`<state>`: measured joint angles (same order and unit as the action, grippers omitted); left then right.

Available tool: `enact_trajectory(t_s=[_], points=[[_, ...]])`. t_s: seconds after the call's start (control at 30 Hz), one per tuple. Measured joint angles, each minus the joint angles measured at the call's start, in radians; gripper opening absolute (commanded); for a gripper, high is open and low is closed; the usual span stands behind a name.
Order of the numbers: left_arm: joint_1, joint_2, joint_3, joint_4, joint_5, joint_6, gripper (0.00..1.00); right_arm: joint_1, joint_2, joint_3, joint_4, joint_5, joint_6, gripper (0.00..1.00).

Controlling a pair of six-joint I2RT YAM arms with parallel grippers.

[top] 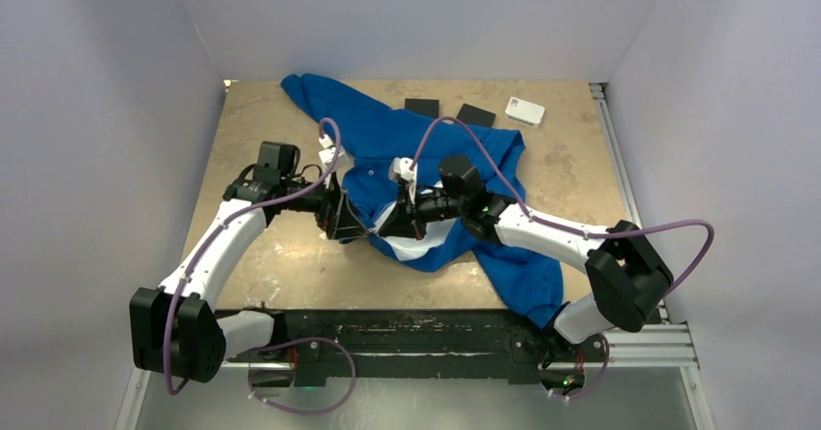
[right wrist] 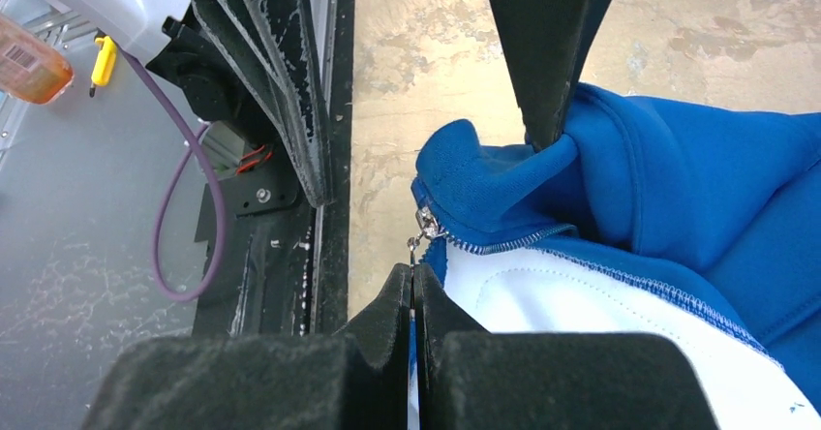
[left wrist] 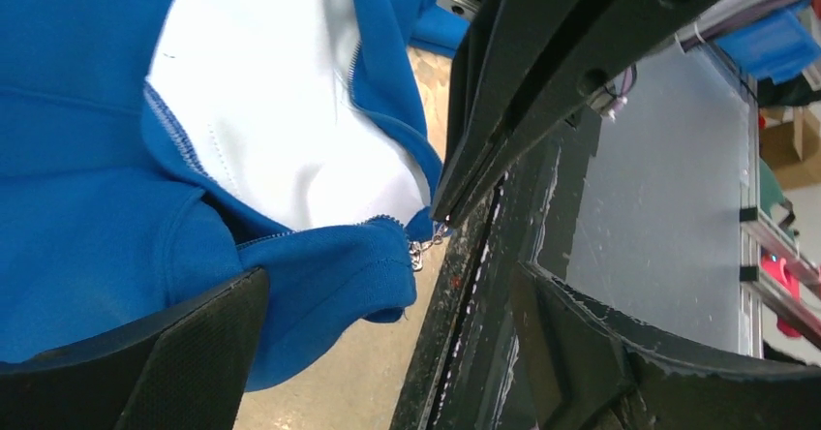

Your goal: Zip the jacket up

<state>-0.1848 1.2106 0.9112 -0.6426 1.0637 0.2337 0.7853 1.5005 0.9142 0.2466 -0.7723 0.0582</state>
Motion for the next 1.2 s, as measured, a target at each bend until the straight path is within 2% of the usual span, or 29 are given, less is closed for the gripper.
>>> enact_trajectory(t_s=[0.2, 0.3, 0.37, 0.43, 0.5, 0.7, 0.87, 1.0, 1.2], points=[[-0.001, -0.045, -0.001, 0.092, -0.043, -0.145, 0.68, -0.008, 0.000, 0.003, 0.000, 0.000, 0.000, 0.00], [-0.009, -0.043, -0.001, 0.119, -0.052, -0.175, 0.63, -0.011, 0.000, 0.006, 0.000, 0.000, 0.000, 0.00], [-0.016, -0.035, -0.001, 0.129, -0.058, -0.202, 0.69, -0.015, 0.000, 0.006, 0.001, -0.001, 0.001, 0.00], [-0.020, -0.025, -0.001, 0.134, -0.067, -0.234, 0.89, -0.021, 0.000, 0.006, 0.002, -0.001, 0.001, 0.00], [-0.021, -0.019, 0.004, 0.117, -0.091, -0.246, 0.94, -0.027, 0.000, 0.006, 0.004, -0.002, 0.002, 0.00], [-0.020, -0.052, 0.130, 0.083, -0.189, -0.284, 0.96, -0.049, 0.000, 0.006, 0.008, -0.004, 0.005, 0.00], [-0.021, -0.193, 0.129, 0.115, -0.161, -0.381, 0.98, -0.060, 0.000, 0.007, 0.026, -0.005, 0.013, 0.00], [-0.026, -0.251, 0.042, 0.126, -0.124, -0.437, 0.99, -0.060, 0.004, 0.014, 0.034, -0.005, 0.019, 0.00], [-0.090, -0.247, -0.140, 0.161, -0.107, -0.553, 0.99, -0.068, 0.038, 0.050, 0.037, -0.005, 0.019, 0.00]])
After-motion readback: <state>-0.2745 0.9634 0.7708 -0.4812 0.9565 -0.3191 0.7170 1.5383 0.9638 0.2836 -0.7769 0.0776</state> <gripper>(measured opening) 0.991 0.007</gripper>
